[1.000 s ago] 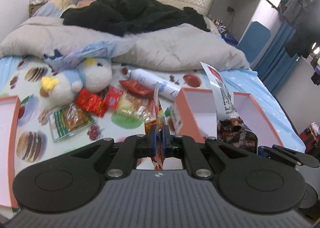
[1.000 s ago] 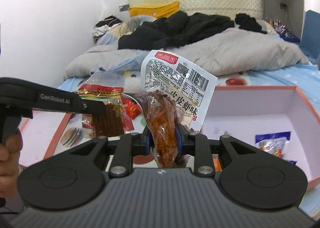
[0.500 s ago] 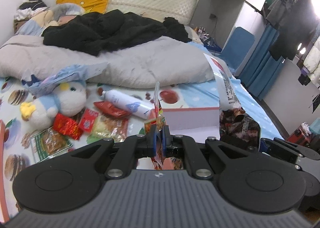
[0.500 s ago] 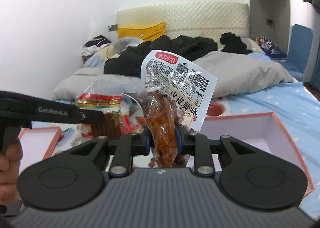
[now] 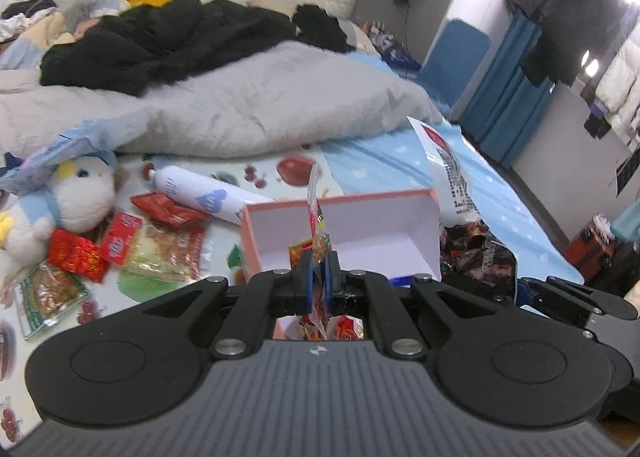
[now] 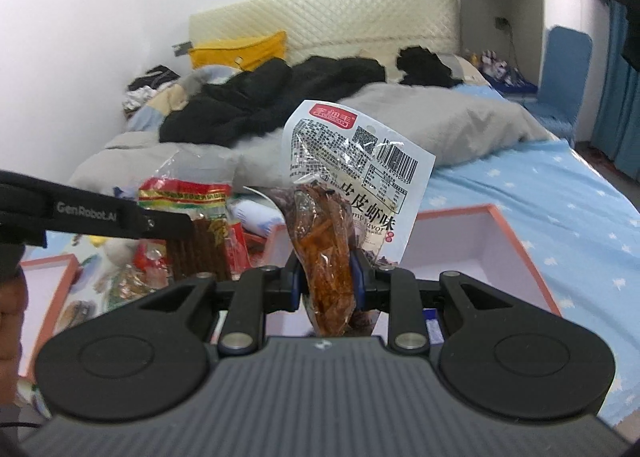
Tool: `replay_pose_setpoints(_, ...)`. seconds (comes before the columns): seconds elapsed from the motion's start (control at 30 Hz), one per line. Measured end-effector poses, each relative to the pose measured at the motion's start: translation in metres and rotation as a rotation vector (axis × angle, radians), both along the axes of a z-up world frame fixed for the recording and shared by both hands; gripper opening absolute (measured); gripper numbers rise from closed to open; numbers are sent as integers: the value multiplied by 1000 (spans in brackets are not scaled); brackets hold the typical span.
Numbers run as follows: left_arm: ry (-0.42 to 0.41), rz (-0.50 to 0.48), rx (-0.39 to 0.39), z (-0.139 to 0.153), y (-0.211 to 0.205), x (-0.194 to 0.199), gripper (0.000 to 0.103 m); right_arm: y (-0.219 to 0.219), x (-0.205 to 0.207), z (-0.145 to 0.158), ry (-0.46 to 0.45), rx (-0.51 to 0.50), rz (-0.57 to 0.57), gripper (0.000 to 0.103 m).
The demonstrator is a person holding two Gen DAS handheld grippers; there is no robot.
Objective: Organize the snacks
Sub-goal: 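Carry the clear packet with the left tool while the right tool carries the brown packet to the box, then open the left tool over the box while the right tool releases the brown packet inside, then withdraw both tools from the box back toward the snack pile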
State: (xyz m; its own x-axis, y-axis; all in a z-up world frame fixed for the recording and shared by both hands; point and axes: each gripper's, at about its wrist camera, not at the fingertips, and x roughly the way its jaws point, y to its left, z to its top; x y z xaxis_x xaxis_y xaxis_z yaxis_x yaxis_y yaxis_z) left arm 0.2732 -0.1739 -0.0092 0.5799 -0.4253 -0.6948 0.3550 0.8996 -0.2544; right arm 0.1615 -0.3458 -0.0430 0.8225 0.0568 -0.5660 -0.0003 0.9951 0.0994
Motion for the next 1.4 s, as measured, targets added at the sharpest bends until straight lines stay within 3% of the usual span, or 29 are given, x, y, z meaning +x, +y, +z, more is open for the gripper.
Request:
replay_pose_setpoints(0.43,161,-56,59,-67,-51,30,6,-45,19,-62,167,2,-92,28)
replay_pose_setpoints(0.7,181,-62,98,-77,-58,35,9,-56,20,-83,234,49,-117,31)
replay_pose_setpoints(0.73,183,-65,103,-77,-57,35,11,-55,19,-83,236,51,-117,39)
replay_pose_setpoints(0.8,188,-64,105,-77,-56,34,35,-56,18,-83,230,70,-110,60)
replay_pose_setpoints(0.83,182,-60,103,-76,-55,32,39,-56,16,-81,218,85,-106,62)
replay_pose_setpoints(1.07,141,-52,84,-57,-43,23,41,-53,10,-68,176,114,-99,62)
replay_pose_setpoints(1.4,71,-40,46,-22,-20,3,41,-43,-7,-24,57,106,-89,62)
